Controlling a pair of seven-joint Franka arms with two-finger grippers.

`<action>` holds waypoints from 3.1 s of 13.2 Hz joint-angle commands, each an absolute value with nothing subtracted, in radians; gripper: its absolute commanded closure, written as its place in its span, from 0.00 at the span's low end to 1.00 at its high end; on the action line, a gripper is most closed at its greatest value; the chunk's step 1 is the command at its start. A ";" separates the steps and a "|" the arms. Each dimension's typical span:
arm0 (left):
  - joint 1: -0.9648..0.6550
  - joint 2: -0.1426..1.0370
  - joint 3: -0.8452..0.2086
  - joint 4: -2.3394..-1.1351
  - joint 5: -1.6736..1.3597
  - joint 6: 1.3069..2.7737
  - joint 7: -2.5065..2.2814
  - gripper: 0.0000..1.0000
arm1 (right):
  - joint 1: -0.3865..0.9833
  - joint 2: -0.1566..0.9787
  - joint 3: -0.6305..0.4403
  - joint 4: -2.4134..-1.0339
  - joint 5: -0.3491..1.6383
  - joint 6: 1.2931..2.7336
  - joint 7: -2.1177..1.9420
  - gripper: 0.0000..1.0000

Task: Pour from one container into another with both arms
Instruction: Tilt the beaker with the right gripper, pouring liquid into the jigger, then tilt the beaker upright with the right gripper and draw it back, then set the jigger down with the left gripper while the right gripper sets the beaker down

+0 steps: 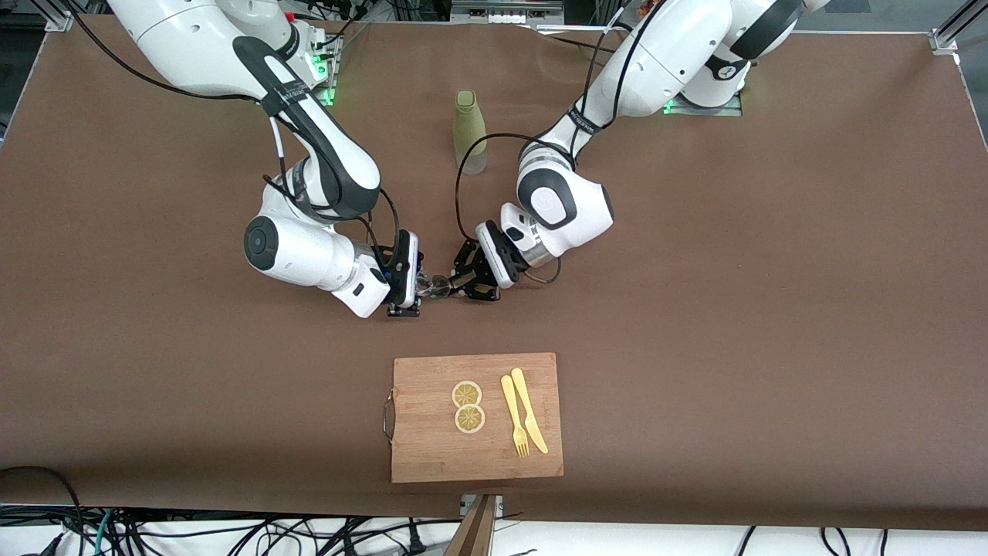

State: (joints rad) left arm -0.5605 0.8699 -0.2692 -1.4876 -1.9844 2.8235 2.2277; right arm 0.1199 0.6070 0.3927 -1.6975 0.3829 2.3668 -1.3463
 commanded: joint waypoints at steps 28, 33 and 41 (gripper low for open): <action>-0.197 0.727 -0.461 -1.705 -2.037 2.732 2.451 1.00 | -0.001 0.607 0.396 -1.726 1.021 2.258 -1.906 0.95; 0.079 0.683 -0.480 -1.906 -1.967 2.325 2.588 1.00 | -0.049 0.632 0.324 -1.805 1.215 2.108 -2.233 0.95; 0.238 0.667 -0.010 -1.945 -1.292 1.594 2.654 1.00 | -0.095 0.758 0.086 -1.910 1.238 1.731 -2.672 0.95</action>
